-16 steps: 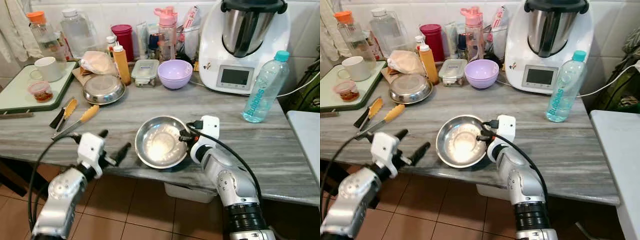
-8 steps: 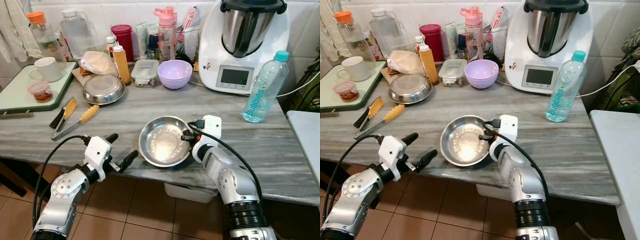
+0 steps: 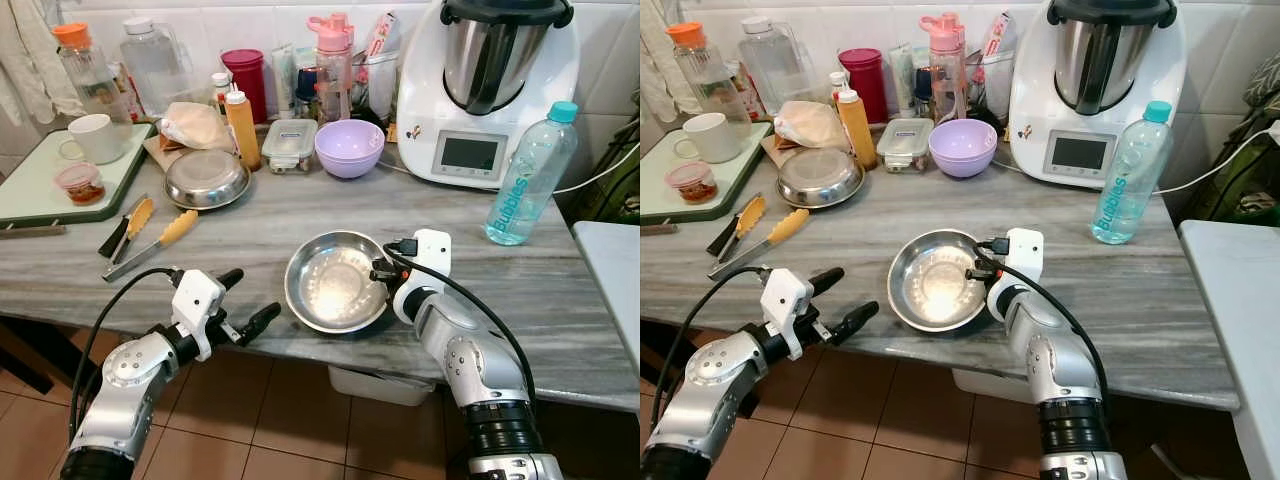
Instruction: Setting the table
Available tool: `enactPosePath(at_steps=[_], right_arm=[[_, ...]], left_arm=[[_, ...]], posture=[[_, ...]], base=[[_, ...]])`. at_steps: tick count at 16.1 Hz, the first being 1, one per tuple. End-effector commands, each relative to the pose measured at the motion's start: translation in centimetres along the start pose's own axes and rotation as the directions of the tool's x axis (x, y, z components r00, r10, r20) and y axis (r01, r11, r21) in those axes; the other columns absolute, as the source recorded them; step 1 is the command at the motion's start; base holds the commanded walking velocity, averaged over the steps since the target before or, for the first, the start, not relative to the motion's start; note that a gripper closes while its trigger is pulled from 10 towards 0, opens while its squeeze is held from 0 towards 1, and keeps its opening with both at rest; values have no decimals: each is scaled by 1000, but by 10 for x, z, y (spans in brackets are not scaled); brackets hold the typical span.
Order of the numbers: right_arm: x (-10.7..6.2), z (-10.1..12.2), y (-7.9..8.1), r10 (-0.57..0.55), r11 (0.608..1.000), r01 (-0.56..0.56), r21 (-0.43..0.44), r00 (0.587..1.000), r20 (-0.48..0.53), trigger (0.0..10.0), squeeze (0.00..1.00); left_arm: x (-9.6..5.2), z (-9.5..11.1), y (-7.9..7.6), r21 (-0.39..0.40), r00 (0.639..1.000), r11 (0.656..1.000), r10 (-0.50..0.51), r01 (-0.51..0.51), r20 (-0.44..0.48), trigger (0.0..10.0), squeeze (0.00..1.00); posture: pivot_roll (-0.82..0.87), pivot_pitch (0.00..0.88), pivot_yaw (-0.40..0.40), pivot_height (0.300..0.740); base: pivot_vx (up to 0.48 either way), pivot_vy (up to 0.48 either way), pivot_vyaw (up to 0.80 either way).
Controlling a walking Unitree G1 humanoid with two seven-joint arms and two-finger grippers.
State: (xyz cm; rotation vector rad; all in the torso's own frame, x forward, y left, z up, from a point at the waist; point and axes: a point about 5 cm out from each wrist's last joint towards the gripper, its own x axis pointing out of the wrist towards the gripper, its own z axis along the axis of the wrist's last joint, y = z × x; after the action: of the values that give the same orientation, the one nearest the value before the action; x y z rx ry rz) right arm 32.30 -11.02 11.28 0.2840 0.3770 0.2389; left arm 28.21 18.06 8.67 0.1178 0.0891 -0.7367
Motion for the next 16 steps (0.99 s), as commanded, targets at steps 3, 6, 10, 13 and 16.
enactPosePath(at_steps=[3,6,10,13,16], right_arm=[[1,-17,8,47,999,-48,-8,995,-90,10000,408],[-1,-20,9,48,999,-48,4,994,-101,10000,1000],[0,-19,1,-12,1000,10,-19,996,-89,10000,1000],[1,-9,-5,-54,998,53,-28,998,-42,10000,1000],[4,-7,-9,-87,996,86,-37,996,-27,10000,1000]], left_arm=[[0,1,10,13,1000,1000,-10,10,-22,10000,0],[0,1,11,14,1000,1000,-14,14,-22,10000,0],[1,1,10,15,1000,1000,-20,21,-19,10000,0],[-1,2,10,14,1000,1000,-25,26,-15,10000,0],[-3,4,9,17,1000,1000,-20,20,-7,10000,0]], posture=[[-82,0,63,740],[-85,0,66,740],[-84,0,68,740],[-84,0,68,740],[-84,0,68,740]], base=[[0,0,0],[0,0,0],[0,0,0],[0,0,0],[0,0,0]])
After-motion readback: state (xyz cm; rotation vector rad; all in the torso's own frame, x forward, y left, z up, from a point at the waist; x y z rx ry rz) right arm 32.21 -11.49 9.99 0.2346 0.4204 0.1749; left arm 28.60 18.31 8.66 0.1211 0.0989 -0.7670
